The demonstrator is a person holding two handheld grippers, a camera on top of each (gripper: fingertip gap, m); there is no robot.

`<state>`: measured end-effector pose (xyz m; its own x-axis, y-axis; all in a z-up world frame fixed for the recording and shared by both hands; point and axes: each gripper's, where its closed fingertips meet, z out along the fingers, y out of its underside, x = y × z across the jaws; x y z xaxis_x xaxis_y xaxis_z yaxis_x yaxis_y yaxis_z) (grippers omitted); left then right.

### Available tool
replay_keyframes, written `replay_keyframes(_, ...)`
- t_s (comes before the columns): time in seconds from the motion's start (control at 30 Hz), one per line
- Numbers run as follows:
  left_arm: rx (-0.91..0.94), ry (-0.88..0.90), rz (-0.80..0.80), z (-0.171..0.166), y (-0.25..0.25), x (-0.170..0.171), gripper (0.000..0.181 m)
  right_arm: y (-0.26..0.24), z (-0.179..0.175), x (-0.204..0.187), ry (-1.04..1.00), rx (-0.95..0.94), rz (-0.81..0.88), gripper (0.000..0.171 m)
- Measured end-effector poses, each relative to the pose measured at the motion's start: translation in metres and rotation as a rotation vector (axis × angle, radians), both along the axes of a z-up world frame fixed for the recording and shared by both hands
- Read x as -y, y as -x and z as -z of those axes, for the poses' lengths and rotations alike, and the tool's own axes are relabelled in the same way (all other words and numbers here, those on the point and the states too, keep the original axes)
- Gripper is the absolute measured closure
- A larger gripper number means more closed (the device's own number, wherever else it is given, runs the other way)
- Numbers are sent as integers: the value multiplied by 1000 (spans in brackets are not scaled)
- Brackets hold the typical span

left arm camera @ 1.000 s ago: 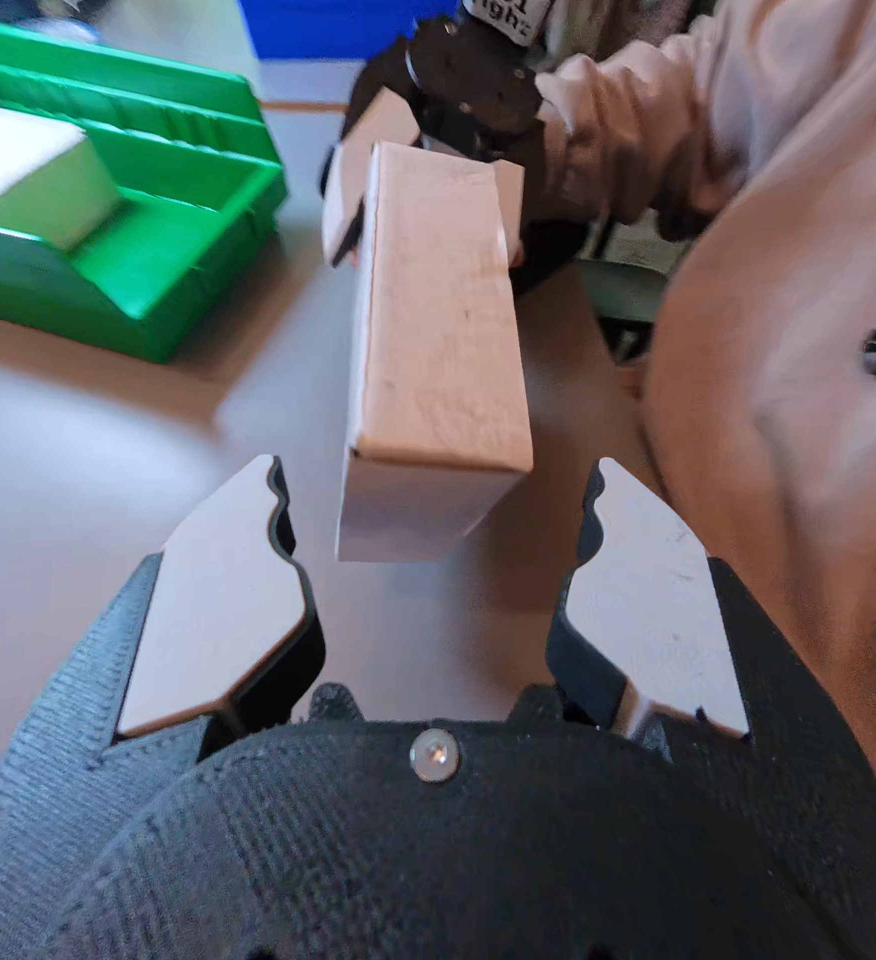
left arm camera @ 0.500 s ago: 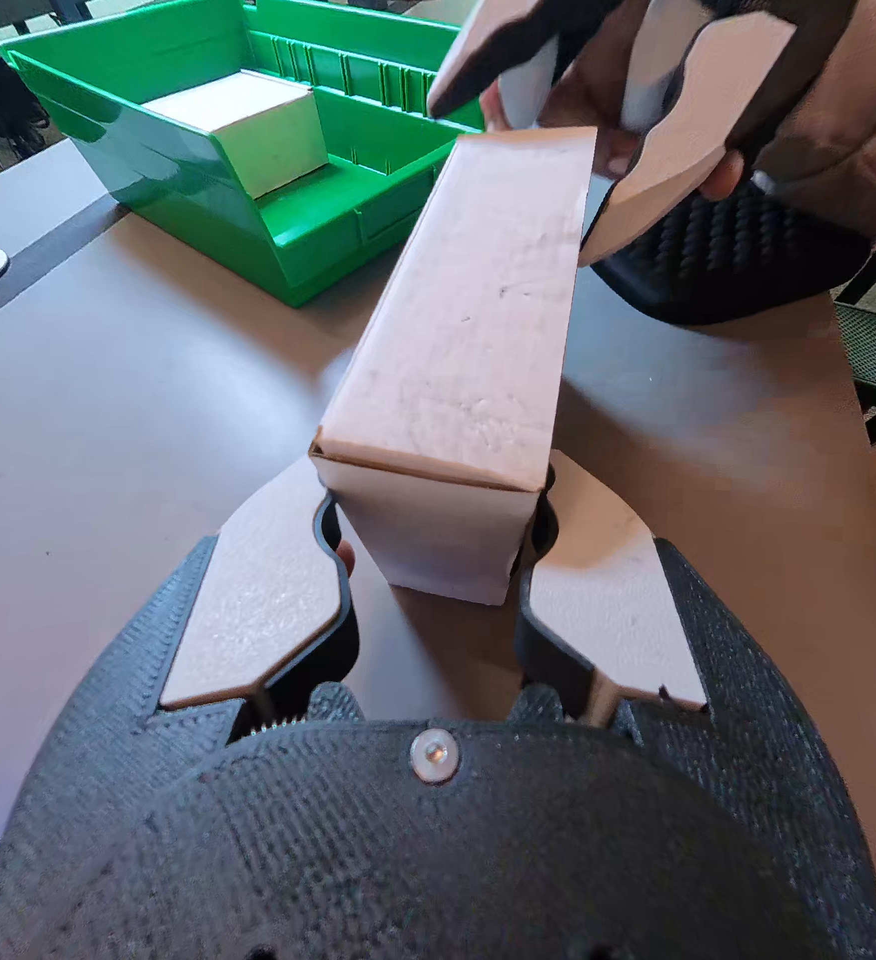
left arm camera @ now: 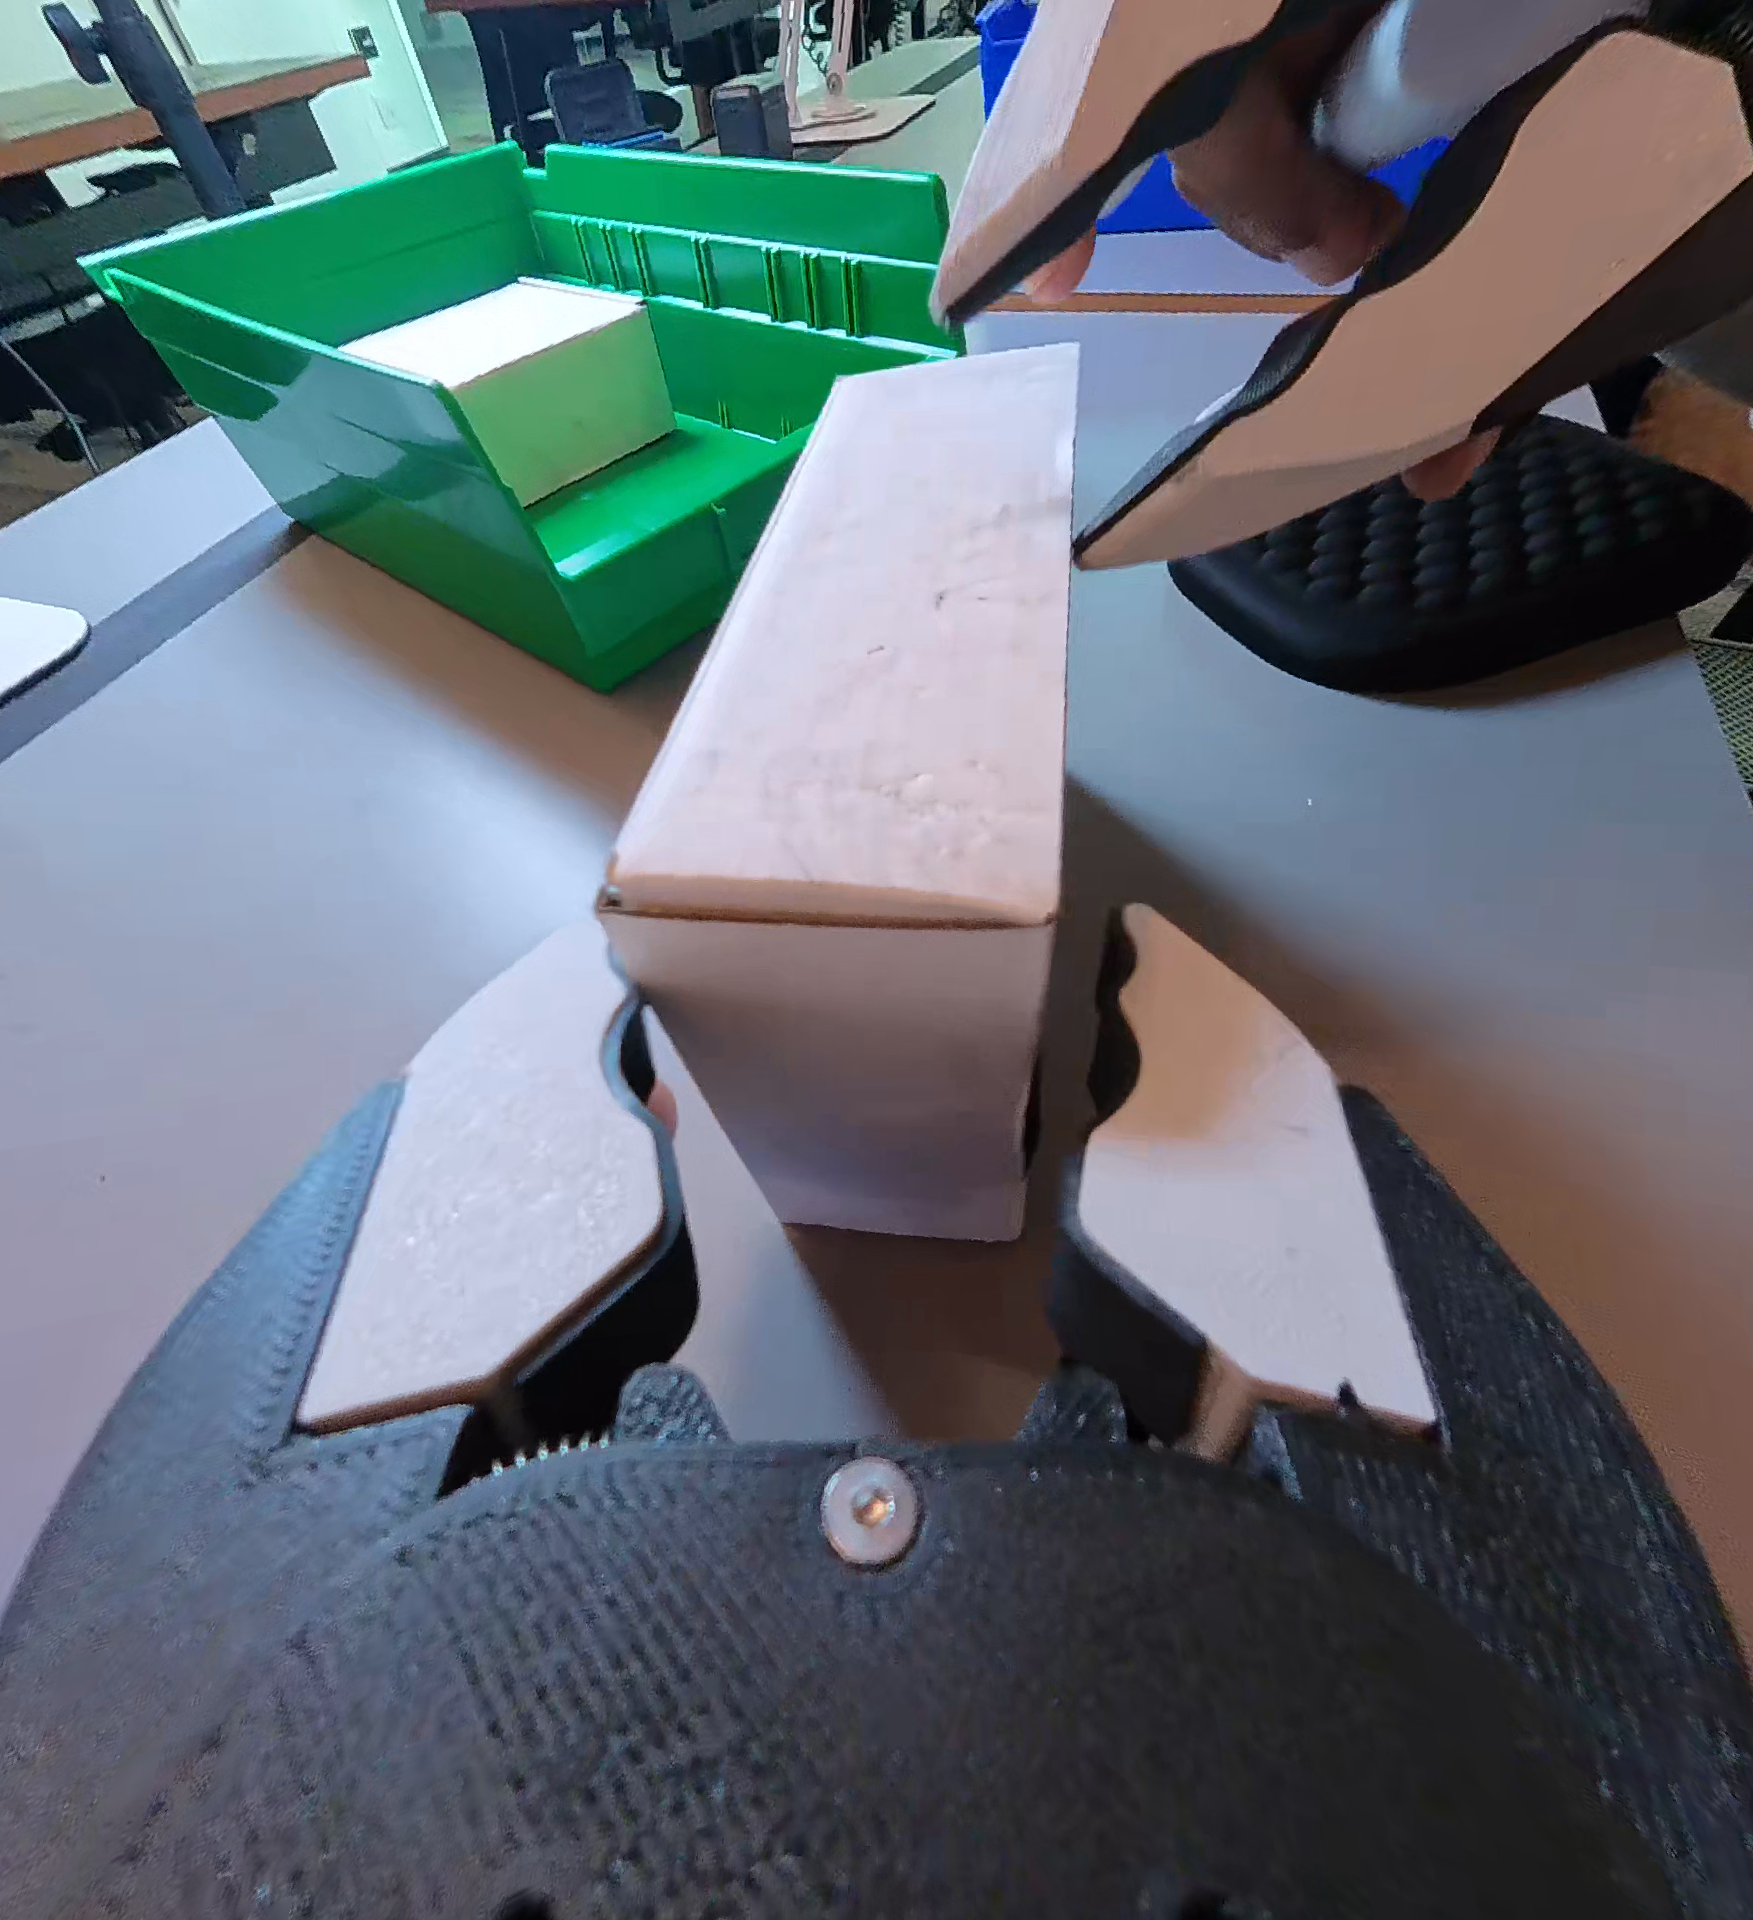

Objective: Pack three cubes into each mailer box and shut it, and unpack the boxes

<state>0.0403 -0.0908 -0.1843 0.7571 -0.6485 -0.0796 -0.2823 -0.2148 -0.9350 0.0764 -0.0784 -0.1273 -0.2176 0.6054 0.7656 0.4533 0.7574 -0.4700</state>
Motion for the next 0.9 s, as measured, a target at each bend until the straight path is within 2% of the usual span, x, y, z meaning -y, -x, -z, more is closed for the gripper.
replay_keyframes(0.03, -7, -12, -4, 0, 0, -1, 106, 1, 2, 0, -21, 12, 2, 139)
replay_keyframes(0.23, -25, -23, -17, -3, 2, -2, 112, 3, 8, -3, -154, 63, -14, 143)
replay_keyframes(0.53, -5, 33, 30, -1, -3, 4, 113, -6, 1, -3, -89, 134, -45, 148)
replay_keyframes(0.67, 61, 91, 48, -1, -3, 6, 115, -2, -2, -4, -238, 125, -40, 149)
replay_keyframes(0.77, 119, 143, 81, -3, -4, 10, 117, 3, -3, -6, -347, 82, -29, 156)
replay_keyframes(0.83, 130, 150, 86, -3, -3, 10, 117, 5, 0, -6, -367, 84, -33, 162)
replay_keyframes(0.9, 112, 142, 92, -3, -3, 11, 118, 7, 0, -5, -356, 89, -39, 160)
